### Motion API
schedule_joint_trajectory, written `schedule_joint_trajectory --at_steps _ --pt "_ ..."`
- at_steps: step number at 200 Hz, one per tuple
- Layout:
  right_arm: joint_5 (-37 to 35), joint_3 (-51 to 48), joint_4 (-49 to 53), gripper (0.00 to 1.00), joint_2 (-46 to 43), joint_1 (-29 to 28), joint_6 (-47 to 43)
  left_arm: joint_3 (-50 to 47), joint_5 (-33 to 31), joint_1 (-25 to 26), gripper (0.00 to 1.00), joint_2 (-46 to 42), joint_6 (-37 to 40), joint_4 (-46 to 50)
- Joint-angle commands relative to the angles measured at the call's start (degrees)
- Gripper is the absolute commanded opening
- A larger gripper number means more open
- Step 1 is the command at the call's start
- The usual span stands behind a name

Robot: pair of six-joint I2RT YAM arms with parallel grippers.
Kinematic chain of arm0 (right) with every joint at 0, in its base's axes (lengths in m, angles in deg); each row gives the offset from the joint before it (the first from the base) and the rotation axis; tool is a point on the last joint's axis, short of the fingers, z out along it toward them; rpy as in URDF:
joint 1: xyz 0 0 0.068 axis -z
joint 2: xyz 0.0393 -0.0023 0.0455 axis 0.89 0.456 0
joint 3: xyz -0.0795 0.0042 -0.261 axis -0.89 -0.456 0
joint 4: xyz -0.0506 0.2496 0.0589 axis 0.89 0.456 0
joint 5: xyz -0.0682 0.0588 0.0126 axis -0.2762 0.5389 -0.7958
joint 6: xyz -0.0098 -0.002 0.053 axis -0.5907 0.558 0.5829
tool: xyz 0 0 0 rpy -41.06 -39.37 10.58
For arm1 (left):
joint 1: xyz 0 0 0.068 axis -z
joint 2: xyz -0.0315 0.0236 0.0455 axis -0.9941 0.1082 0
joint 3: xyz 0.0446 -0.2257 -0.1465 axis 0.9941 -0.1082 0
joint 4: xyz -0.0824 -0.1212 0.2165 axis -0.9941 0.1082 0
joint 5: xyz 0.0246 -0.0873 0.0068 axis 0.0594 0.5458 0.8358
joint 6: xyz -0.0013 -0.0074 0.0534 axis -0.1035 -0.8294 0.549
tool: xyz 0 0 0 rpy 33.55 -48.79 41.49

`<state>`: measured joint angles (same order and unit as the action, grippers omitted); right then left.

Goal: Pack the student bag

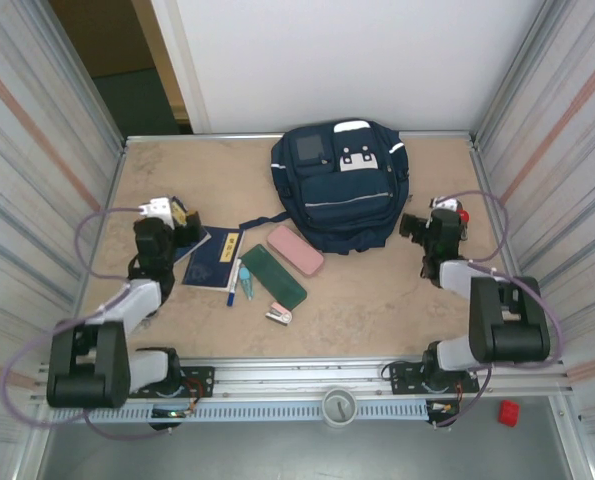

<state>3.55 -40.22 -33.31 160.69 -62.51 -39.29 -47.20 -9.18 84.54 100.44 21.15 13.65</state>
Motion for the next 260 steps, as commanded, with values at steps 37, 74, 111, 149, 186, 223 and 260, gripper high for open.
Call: schedule_joint_trajectory --at_steps 37,74,111,149,186,223,260 --pt "13.7 13.4 33.7 0.99 -9.7 1.5 20.9 10.8 21.0 3.6 0.99 -1.9 -23.5 20.8" --pt "18.5 26.0 43.0 0.99 6.7 -4.1 17.0 27.6 14.6 24.3 0.99 15.0 -18.0 32.6" --pt "28.6 30.8 38.1 0.99 18.0 0.6 20.9 42.8 14.4 31.3 0.99 31.4 -15.9 37.7" --pt "38.6 36.7 36.8 0.71 26.7 0.8 20.8 54.3 18.1 34.1 0.95 40.6 -12.3 43.7" --pt "41.2 34.3 32.0 0.23 25.8 4.2 24.0 54.9 22.3 36.2 0.91 41.4 -11.4 43.9" --pt "46.5 27.4 22.7 0.01 18.5 7.8 30.8 56.0 19.4 40.7 0.92 41.4 -4.0 47.4" --pt "47.8 22.5 17.9 0.0 10.3 8.9 37.7 62.8 11.1 47.5 0.91 45.1 9.6 50.3"
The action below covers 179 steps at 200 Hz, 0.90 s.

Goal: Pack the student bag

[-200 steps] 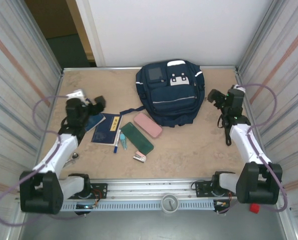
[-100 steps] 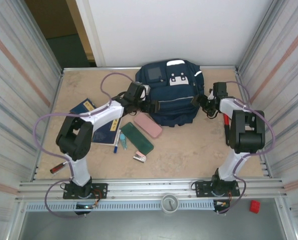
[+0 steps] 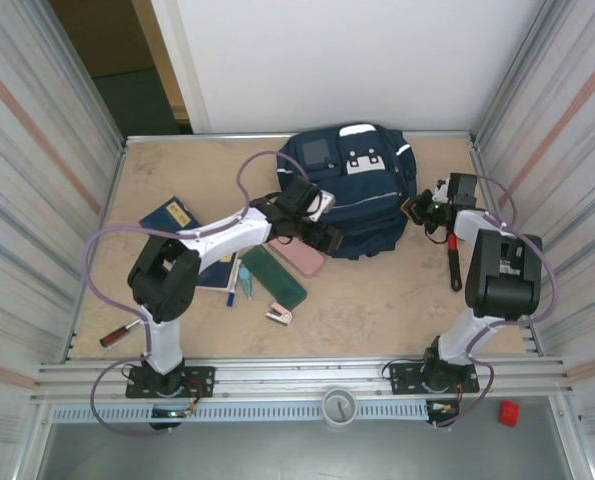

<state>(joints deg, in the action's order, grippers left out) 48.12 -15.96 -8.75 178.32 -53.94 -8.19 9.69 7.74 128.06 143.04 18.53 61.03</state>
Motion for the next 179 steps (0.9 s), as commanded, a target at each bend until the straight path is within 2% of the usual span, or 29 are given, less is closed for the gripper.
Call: schedule_joint_trajectory --at_steps 1,20,34,45,69,89,104,121,141,179 --pt "3.2 -1.9 -6.7 0.0 -7.6 0.3 6.8 6.2 -6.0 4.1 0.91 2.7 12.7 2.9" --pt "2.1 -3.4 -7.4 0.0 -12.3 0.3 9.7 9.8 -8.7 7.4 0.87 5.3 19.4 2.4" --pt "1.2 -4.5 -8.3 0.0 -15.4 0.2 12.3 13.0 -11.1 8.5 0.83 7.8 21.2 2.1" --pt "0.5 -5.1 -8.8 0.0 -17.8 0.1 14.2 16.0 -13.0 8.6 0.76 9.7 21.5 2.5" --pt "-0.6 -4.8 -7.8 0.0 -22.2 0.0 15.4 18.8 -15.9 8.6 0.56 12.4 24.1 1.0" --pt "-1.5 -3.8 -6.5 0.0 -24.6 -0.8 15.2 19.8 -15.8 8.6 0.26 12.2 26.9 -0.8" --pt "-2.8 -3.2 -5.6 0.0 -26.6 -1.5 14.8 21.2 -16.9 8.4 0.13 11.3 29.0 -1.4" --pt "-5.1 -2.9 -4.8 0.0 -29.3 -2.9 14.2 21.2 -18.0 7.7 0.05 8.2 31.2 -3.3" --pt "-9.5 -1.9 -1.9 0.0 -33.1 -7.1 11.6 17.0 -16.8 5.1 0.01 3.0 31.9 -7.1" --pt "-22.5 -2.7 1.8 0.0 -37.5 -22.1 7.9 1.1 -3.9 -4.1 0.0 -7.5 33.6 -18.3"
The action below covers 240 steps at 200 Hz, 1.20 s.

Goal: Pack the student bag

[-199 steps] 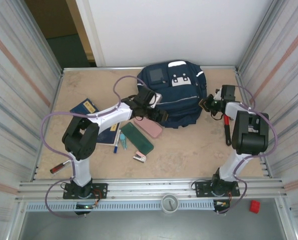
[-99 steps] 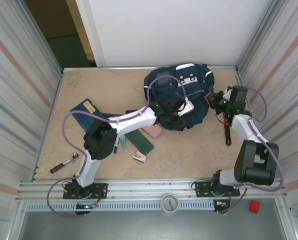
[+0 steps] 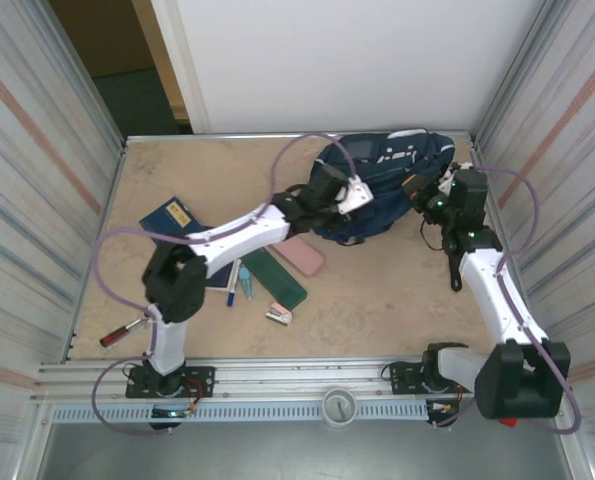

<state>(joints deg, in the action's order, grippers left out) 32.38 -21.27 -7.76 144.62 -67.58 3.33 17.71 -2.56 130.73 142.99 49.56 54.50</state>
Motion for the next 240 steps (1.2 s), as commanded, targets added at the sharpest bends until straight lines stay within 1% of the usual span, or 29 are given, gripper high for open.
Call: schedule_joint_trajectory --at_steps 1,15,18,19,20,25,35,40,43,46,59,67,71,76,83,91,107,126,143,147,150,190,198,207,215,219,232,240 --pt "-7.0 2.6 0.9 0.0 -3.8 -9.0 -3.7 -7.2 6.9 -7.0 0.0 -7.6 2.6 -12.0" --pt "-7.2 3.2 2.5 0.0 -2.2 -14.9 -5.6 -11.7 14.5 -11.3 0.0 -10.1 2.9 -15.6" --pt "-6.8 3.8 3.7 0.02 -1.6 -15.9 -6.3 -12.7 16.0 -12.0 0.0 -10.6 2.8 -16.5" --pt "-6.5 4.2 4.7 0.06 -1.2 -16.5 -6.7 -13.0 16.7 -12.4 0.0 -10.7 2.8 -16.8" --pt "-6.5 4.2 4.7 0.06 -1.2 -16.5 -6.7 -13.3 17.2 -12.7 0.0 -10.8 2.8 -17.1" --pt "-5.6 5.6 7.3 0.14 -0.2 -17.7 -8.2 -14.9 19.9 -14.2 0.0 -11.5 2.7 -18.7" --pt "-3.0 8.5 13.7 0.36 1.4 -18.9 -12.2 -17.9 25.0 -16.9 0.0 -12.5 2.4 -22.1" --pt "-2.1 10.0 17.1 0.44 1.8 -18.9 -14.1 -19.2 27.2 -18.1 0.0 -12.8 2.3 -23.5" --pt "-2.1 10.9 20.6 0.49 2.0 -18.8 -15.8 -19.7 28.4 -18.8 0.0 -13.0 2.1 -24.1" --pt "-2.2 11.3 22.1 0.5 1.9 -18.5 -16.4 -20.3 29.6 -19.4 0.0 -13.0 2.0 -24.8" --pt "-2.6 11.8 29.0 0.63 0.0 -15.8 -19.5 -22.1 35.7 -22.1 0.0 -12.9 2.7 -26.9" --pt "-0.3 10.7 30.7 0.69 -1.9 -11.7 -19.8 -23.2 38.1 -23.2 0.0 -12.9 2.9 -28.6" --pt "1.3 9.9 31.0 0.76 -3.0 -9.3 -19.4 -23.7 39.0 -23.6 0.0 -12.8 2.9 -29.3" --pt "3.0 8.6 31.0 0.8 -4.2 -6.6 -18.6 -24.1 40.0 -24.1 0.0 -12.7 3.0 -29.9" --pt "4.5 6.3 30.9 0.83 -5.9 -1.4 -16.7 -24.4 41.1 -24.5 0.0 -12.5 3.0 -30.1" --pt "5.3 4.2 30.7 0.84 -6.4 2.3 -14.7 -24.2 41.5 -24.9 0.0 -12.4 2.9 -30.0" --pt "5.8 -0.9 28.0 0.86 -8.3 7.6 -10.4 -23.5 42.4 -25.2 0.0 -12.0 3.0 -29.0" --pt "6.2 -6.7 18.7 0.91 -7.0 10.1 -3.4 -23.3 43.8 -25.6 0.0 -11.7 3.3 -28.6" --pt "9.6 -8.5 7.4 0.93 0.4 11.1 1.9 -23.0 44.8 -25.9 0.0 -11.6 3.5 -27.6" --pt "10.4 -8.3 5.1 0.98 2.2 11.2 2.5 -22.8 45.0 -26.0 0.0 -11.6 3.5 -27.1" --pt "10.7 -7.9 3.9 1.0 3.6 11.2 2.8 -22.7 45.1 -26.0 0.0 -11.6 3.6 -26.9" --pt "12.7 -2.3 -7.9 1.0 19.3 11.2 6.8 -22.9 45.2 -26.1 0.0 -11.1 3.7 -26.2" --pt "13.3 -1.6 -9.1 0.98 22.0 11.0 8.0 -23.0 45.1 -26.4 0.0 -10.9 3.6 -26.1" --pt "13.8 -1.4 -11.2 0.94 24.3 10.6 9.4 -22.9 45.1 -26.6 0.0 -10.5 3.5 -26.3" --pt "14.3 -1.7 -13.4 0.87 25.7 10.4 10.5 -22.9 45.1 -26.8 0.0 -10.2 3.3 -26.5" --pt "14.4 -1.9 -14.5 0.81 26.1 10.3 11.0 -22.8 45.1 -27.0 0.0 -10.0 3.2 -26.6" --pt "14.5 -2.5 -17.0 0.55 26.6 9.8 12.2 -22.4 44.3 -27.3 0.0 -9.2 3.1 -26.6" --pt "14.6 -2.7 -18.1 0.41 26.4 9.3 12.7 -22.0 42.9 -27.5 0.02 -8.5 2.7 -26.6"
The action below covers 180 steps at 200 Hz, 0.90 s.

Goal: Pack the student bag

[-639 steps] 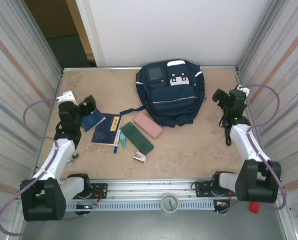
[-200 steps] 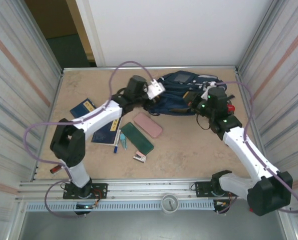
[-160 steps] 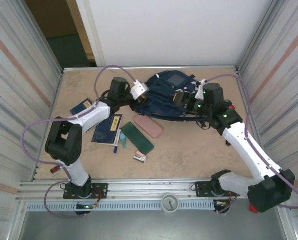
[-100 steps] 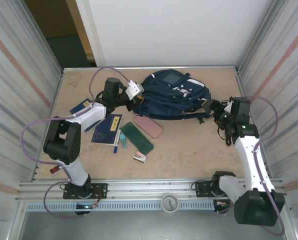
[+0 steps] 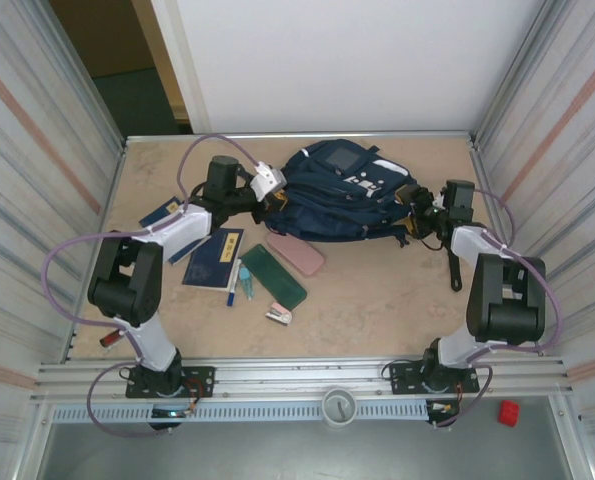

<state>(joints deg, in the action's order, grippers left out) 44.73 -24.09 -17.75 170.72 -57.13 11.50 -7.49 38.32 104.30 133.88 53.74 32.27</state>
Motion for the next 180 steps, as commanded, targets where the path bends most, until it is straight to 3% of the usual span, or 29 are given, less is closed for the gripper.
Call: schedule_joint_trajectory --at_steps 1,14,26,42,54,78,98,130,180 --pt "2.3 0.1 -8.2 0.4 0.2 -1.2 4.6 3.3 1.7 -1.1 0.02 0.7 -1.6 -4.4" --pt "1.5 -0.3 -8.5 0.23 -1.3 -2.8 4.7 5.4 -4.3 -1.2 0.1 2.1 -2.9 -2.9" --pt "-0.7 -1.1 -8.3 0.11 -3.6 -5.2 7.1 9.1 -16.4 -1.1 0.25 3.4 -6.9 1.2" --pt "-5.2 -2.9 -8.2 0.04 -7.1 -8.2 9.3 14.6 -35.6 0.0 0.37 2.3 -17.9 11.4" --pt "-8.4 -3.9 -8.3 0.02 -9.3 -10.3 11.1 11.2 -46.0 1.4 0.51 -2.3 -27.2 14.6" --pt "-14.2 -5.1 -8.4 0.0 -12.9 -14.4 13.8 -5.7 -49.7 7.1 0.81 -15.9 -37.3 7.4" --pt "-17.2 -4.9 -7.9 0.0 -14.7 -17.7 14.6 -11.6 -57.9 17.1 0.84 -22.7 -38.6 8.6" --pt "-19.0 -3.9 -7.5 0.0 -15.9 -21.0 14.6 -15.9 -62.7 30.1 0.81 -25.6 -42.7 8.5" --pt "-18.3 -2.6 -6.3 0.0 -17.2 -22.5 13.1 -11.3 -67.3 38.7 0.77 -13.5 -44.0 4.9"
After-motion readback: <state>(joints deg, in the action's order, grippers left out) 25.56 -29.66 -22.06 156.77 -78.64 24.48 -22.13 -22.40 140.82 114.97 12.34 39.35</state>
